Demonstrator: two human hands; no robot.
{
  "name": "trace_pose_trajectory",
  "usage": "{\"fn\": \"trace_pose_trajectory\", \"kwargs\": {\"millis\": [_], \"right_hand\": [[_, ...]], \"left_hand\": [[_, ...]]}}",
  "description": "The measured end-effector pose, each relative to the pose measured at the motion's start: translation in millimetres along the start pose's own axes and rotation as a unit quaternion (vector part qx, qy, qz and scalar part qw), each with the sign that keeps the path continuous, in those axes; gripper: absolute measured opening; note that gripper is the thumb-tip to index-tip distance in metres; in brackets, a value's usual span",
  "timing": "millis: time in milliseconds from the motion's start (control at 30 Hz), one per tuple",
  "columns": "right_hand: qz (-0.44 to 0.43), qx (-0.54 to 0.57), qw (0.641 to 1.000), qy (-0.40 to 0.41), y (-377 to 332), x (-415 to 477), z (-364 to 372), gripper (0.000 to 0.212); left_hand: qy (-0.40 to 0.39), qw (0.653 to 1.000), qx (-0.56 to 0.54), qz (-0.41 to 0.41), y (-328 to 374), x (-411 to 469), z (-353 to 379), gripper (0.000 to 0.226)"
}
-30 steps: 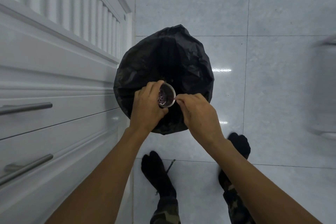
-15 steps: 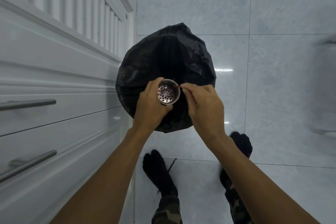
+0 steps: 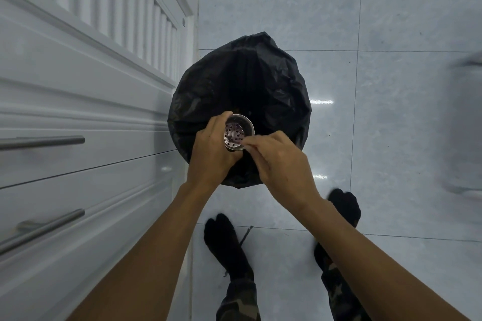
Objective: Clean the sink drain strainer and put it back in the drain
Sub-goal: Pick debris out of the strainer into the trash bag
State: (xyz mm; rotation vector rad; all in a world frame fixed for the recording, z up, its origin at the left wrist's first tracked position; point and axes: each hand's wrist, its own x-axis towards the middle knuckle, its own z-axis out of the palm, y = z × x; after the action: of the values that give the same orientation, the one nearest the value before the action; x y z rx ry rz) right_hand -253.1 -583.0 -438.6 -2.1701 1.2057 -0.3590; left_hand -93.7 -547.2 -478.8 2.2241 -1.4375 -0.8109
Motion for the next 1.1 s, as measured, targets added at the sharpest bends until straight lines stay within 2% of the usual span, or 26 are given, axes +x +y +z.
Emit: {"fn": "trace_pose_trajectory", "kwargs": {"millis": [167,367,500,667,833,900,1000,1100], "right_hand": [[0.056,-0.014,0.996,0.061,9.0,10.5,-5.8,0.025],[0.035,0.033,0.999,-0.021,-2.0,-1.1,-1.8,0.02],[0.067,0.019,0.997,0.035,8.6,19.4,-8.1,0.022],[0.042,0.03,0.997,-0.054,-1.2,6.6,-5.4,0.024],[0.06,-0.004,0.998,0.019,19.0,17.6,-15.0,0.02],[0.052,-0.023,0.998,0.014,21.8,17.0,-12.9,0.022],[-0.009,-0.025,1.0,-0.001,18.2,2.8,-5.4,0.027],[-0.012,-0.01,1.0,0.009,19.7,-1.0,-1.5,0.027]], "left_hand": [[-0.013,1.0,0.002,0.003,1.5,-3.2,-2.1,0.08],[-0.01,1.0,0.011,-0.002,1.1,-1.3,-4.5,0.083],[-0.027,0.999,0.017,0.023,2.0,-5.3,1.0,0.082],[-0.023,0.999,0.021,0.017,2.1,-1.7,2.9,0.082],[-0.025,0.999,0.046,0.014,-0.9,-1.9,4.2,0.087],[-0.021,0.998,0.058,0.011,-0.6,0.6,5.3,0.087],[-0.029,0.996,0.082,0.023,2.2,5.4,5.0,0.091],[-0.037,0.995,0.087,0.037,5.5,6.7,3.7,0.095]]}}
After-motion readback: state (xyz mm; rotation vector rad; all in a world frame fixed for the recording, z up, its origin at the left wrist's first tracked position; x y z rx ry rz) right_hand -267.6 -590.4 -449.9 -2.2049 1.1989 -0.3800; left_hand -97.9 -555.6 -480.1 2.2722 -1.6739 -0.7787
